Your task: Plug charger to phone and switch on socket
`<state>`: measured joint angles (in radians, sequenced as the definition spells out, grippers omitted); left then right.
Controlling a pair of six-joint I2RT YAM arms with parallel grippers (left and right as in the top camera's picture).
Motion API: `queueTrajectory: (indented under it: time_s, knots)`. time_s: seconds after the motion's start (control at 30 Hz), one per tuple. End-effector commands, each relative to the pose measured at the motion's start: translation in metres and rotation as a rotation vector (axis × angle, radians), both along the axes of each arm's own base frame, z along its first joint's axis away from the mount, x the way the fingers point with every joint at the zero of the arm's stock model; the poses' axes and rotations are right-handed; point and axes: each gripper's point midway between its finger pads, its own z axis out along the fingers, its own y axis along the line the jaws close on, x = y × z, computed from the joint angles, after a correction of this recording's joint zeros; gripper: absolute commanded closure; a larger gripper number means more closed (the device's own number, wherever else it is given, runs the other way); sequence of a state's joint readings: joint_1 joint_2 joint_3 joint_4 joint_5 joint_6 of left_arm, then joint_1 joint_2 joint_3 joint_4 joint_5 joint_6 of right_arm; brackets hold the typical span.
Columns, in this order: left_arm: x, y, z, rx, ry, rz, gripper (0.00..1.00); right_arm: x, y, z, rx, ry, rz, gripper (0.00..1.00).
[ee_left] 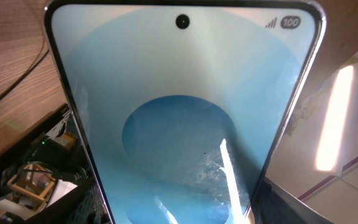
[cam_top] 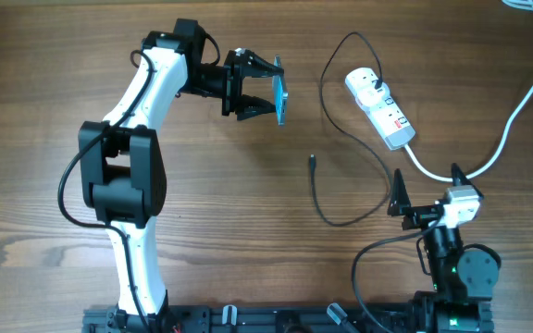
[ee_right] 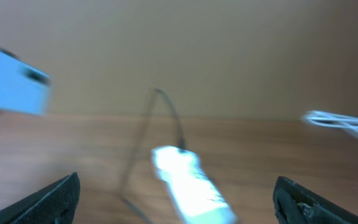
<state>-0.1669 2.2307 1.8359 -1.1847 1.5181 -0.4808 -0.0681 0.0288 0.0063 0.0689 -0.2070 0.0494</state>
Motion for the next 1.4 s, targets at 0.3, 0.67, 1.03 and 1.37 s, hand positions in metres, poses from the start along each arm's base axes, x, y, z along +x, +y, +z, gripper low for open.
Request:
queueTrajectory:
  time_s: [0.3,0.67,1.03,1.37]
  knots:
    - [-0.001,0.003,0.034,-0.069,-0.056,0.007,0.33,-0.07,0.096,0.104,0.844,0.165,0.763,0.0]
    - [-0.001,0.003,0.034,-0.069,-0.056,0.007,0.33,-0.027,0.099,0.133,0.5,0.813,0.574,0.0]
    - [-0.001,0.003,0.034,-0.069,-0.056,0.007,0.33,-0.035,0.074,0.075,0.08,1.02,0.081,0.0]
    - [-0.001,0.003,0.034,-0.069,-0.056,0.007,0.33,0.016,0.121,0.126,-0.024,0.965,0.198,0.0]
